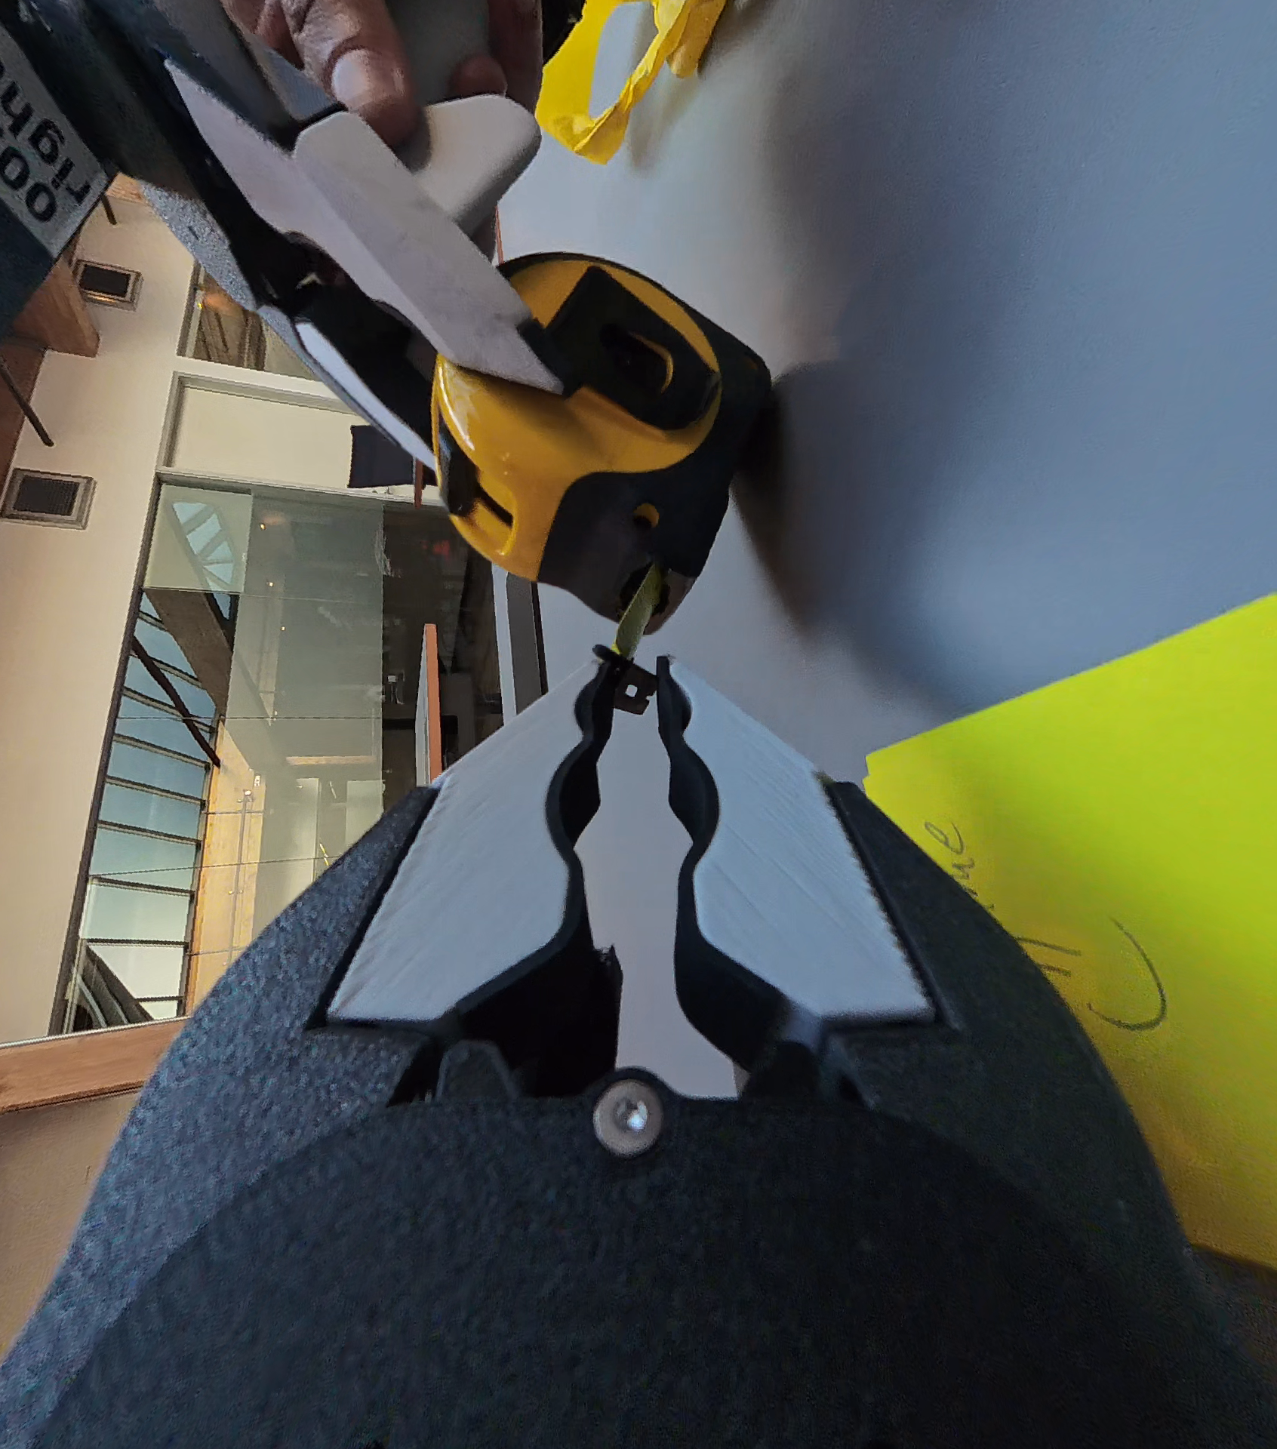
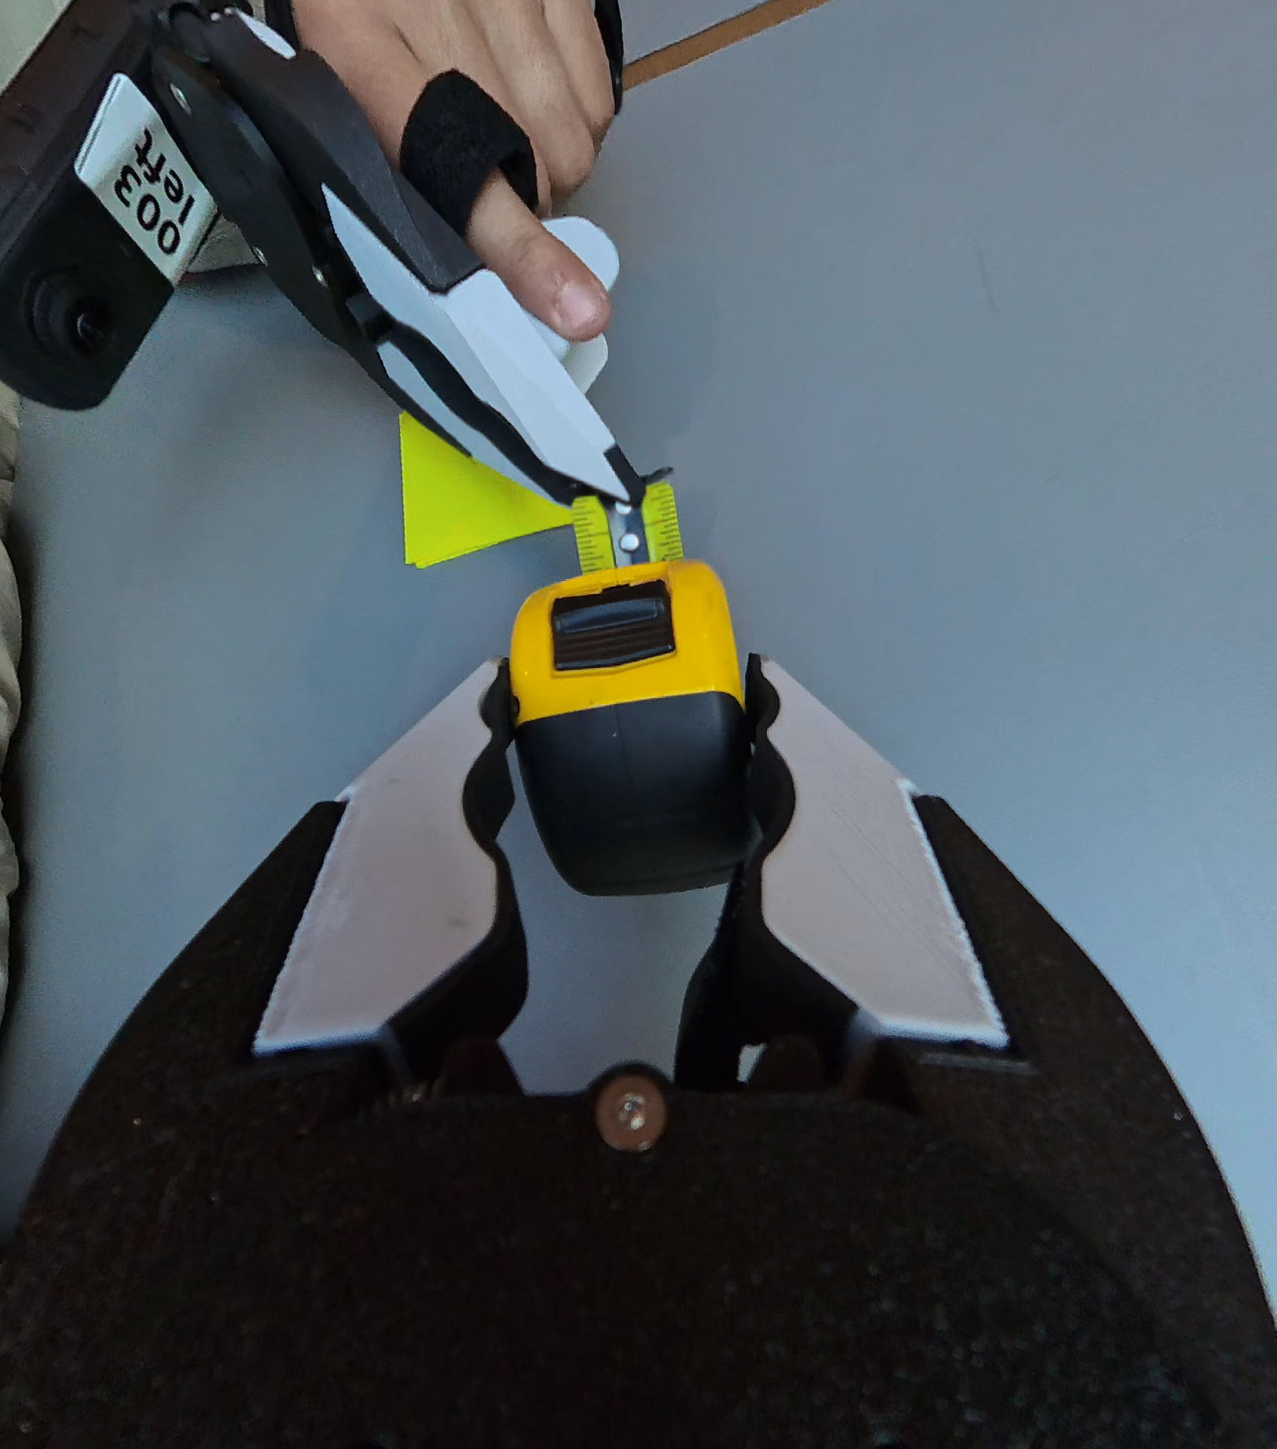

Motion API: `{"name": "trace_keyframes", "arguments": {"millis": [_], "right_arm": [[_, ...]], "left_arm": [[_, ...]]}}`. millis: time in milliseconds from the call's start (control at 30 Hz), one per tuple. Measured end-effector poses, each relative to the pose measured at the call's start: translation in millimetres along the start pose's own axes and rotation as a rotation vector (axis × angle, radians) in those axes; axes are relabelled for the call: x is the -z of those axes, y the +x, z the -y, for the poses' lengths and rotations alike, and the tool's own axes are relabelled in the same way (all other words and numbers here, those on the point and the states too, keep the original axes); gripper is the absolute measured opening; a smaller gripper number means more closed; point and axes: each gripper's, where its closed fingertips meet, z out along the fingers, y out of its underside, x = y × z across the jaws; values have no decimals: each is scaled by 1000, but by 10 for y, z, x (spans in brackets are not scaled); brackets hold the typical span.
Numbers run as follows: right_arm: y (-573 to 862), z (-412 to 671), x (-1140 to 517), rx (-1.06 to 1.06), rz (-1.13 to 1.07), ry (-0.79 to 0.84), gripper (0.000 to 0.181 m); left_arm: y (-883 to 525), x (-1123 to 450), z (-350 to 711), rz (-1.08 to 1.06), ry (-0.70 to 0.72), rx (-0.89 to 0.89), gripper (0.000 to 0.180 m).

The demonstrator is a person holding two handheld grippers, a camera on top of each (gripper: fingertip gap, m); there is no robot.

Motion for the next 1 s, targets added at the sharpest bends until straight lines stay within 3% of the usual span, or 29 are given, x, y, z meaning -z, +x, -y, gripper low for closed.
{"name": "trace_keyframes", "arguments": {"millis": [500, 767, 1000], "right_arm": [[-38, 313, -513, 166, -63, -232, 56], [-59, 335, -613, 153, -74, -294, 57], [-47, 324, -626, 132, -73, -339, 58]], "left_arm": [[328, 702, -648, -22, -133, 18, 10], [478, 790, -693, -6, -156, -135, 10], [504, 784, -674, -56, -152, -146, 10]]}}
